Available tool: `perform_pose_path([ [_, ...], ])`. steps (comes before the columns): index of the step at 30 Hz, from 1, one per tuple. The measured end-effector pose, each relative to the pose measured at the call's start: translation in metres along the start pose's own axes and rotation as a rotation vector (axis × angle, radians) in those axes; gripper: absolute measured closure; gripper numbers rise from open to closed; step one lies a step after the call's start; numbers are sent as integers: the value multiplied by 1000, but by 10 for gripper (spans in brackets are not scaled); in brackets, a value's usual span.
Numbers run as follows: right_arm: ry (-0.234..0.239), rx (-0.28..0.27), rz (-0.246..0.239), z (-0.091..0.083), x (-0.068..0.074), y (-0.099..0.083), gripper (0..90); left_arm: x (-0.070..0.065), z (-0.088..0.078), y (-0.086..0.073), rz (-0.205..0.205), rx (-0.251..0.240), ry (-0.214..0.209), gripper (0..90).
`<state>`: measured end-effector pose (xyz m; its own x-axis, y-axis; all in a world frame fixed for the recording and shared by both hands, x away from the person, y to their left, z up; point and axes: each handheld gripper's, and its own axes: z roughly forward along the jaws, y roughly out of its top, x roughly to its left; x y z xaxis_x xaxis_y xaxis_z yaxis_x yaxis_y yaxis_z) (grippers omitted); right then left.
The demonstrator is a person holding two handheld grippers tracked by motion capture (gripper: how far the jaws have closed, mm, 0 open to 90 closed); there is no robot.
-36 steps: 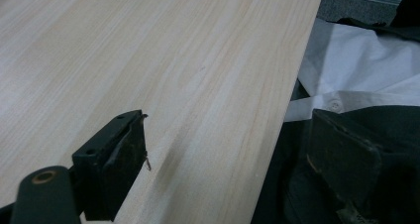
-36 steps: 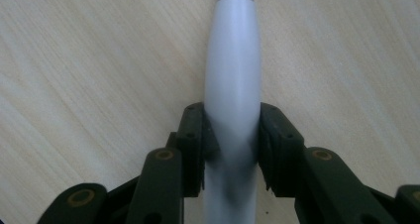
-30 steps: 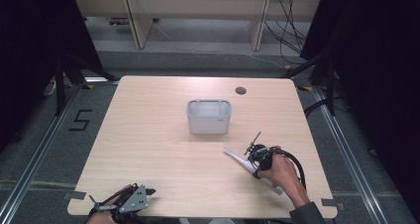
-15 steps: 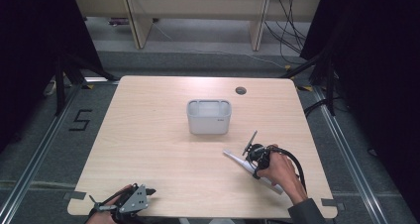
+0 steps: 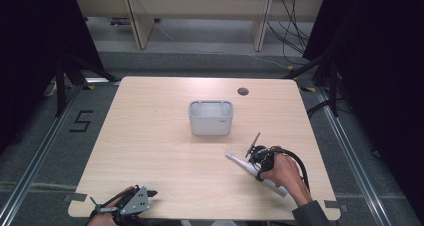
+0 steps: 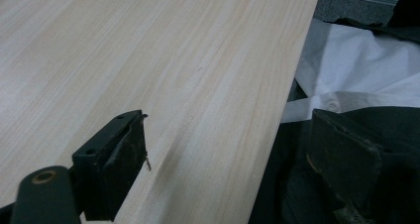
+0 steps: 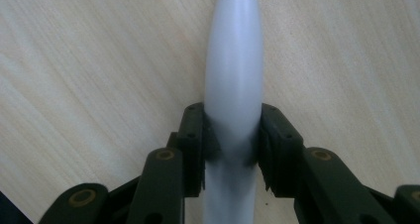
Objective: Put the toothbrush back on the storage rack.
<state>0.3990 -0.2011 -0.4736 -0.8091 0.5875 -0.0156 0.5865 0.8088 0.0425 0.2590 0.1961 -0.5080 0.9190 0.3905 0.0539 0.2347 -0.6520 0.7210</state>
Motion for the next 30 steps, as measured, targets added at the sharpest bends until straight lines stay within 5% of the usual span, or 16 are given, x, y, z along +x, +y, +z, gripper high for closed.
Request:
perform_pose_path([
  [3, 1, -13, 24, -2, 3, -4, 664, 1, 0, 0, 11, 10, 5, 149],
  [5, -5, -32, -2, -5, 0, -7, 665, 2, -1, 0, 30, 24, 5, 149],
  [8, -10, -70, 2, -12, -1, -11, 665, 1, 0, 0, 10, 11, 5, 149],
  [10, 7, -135, -25, -17, -4, -15, 665, 1, 0, 0, 11, 11, 5, 149],
  [18, 19, -332, 29, -44, -2, -26, 665, 0, 0, 0, 1, 4, 3, 149],
  [19, 18, -403, 25, -50, -4, -28, 665, 1, 0, 0, 3, 6, 3, 149],
  [21, 29, -458, 42, -56, -5, -28, 665, 0, 0, 0, 3, 7, 2, 149],
  [23, 29, -483, 49, -58, -5, -29, 665, 1, 0, 0, 3, 10, 0, 149],
  [25, -1, -578, 68, -63, -9, -28, 665, 0, 0, 0, 0, 2, 2, 149],
  [27, -11, -631, 58, -64, -12, -28, 665, 2, -1, 0, 27, 20, 8, 149],
  [30, -7, -680, 82, -66, -17, -27, 665, 2, 0, 0, 11, 6, 10, 149],
])
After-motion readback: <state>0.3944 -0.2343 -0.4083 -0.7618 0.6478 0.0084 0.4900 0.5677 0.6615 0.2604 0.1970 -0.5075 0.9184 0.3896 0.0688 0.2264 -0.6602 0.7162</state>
